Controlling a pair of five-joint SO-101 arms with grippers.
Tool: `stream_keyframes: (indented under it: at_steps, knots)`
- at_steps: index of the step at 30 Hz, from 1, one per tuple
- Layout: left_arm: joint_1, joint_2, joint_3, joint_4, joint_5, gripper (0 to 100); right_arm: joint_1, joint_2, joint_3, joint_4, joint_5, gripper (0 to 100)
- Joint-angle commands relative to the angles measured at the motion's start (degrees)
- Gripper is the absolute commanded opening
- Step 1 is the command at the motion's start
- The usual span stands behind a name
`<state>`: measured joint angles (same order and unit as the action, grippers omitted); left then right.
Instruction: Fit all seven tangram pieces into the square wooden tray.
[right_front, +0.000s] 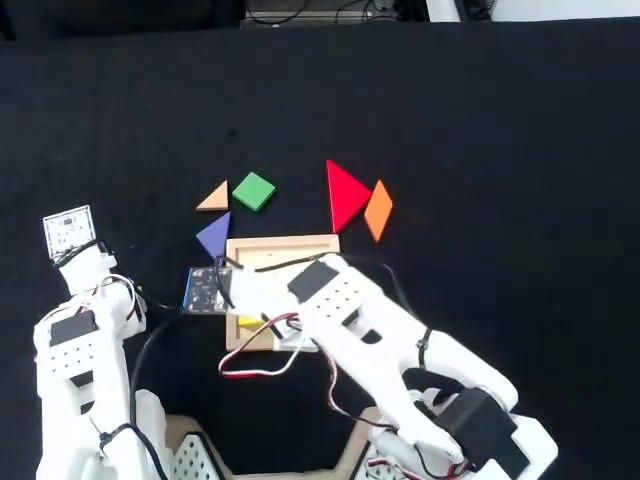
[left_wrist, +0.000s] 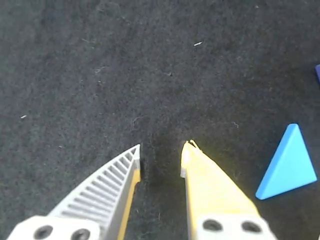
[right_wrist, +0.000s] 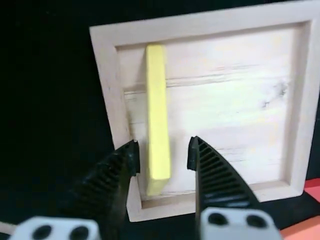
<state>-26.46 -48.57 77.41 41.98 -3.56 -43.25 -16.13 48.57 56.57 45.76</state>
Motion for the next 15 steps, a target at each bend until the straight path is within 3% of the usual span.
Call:
stream_keyframes:
  at_steps: [1, 4, 15]
  knots:
    - [0.48, -0.53, -0.75, -1.05, -0.35, 14, -1.76, -2.24, -0.4, -0.44, 0.79, 8.7]
    - [0.48, -0.53, -0.75, -1.05, -0.35, 14, -1.76, -2.24, -0.31, 1.05, 2.02, 1.1]
    - [0.48, -0.53, -0.75, -1.05, -0.35, 14, -1.67, -2.24, -1.27, 4.04, 1.93, 1.7]
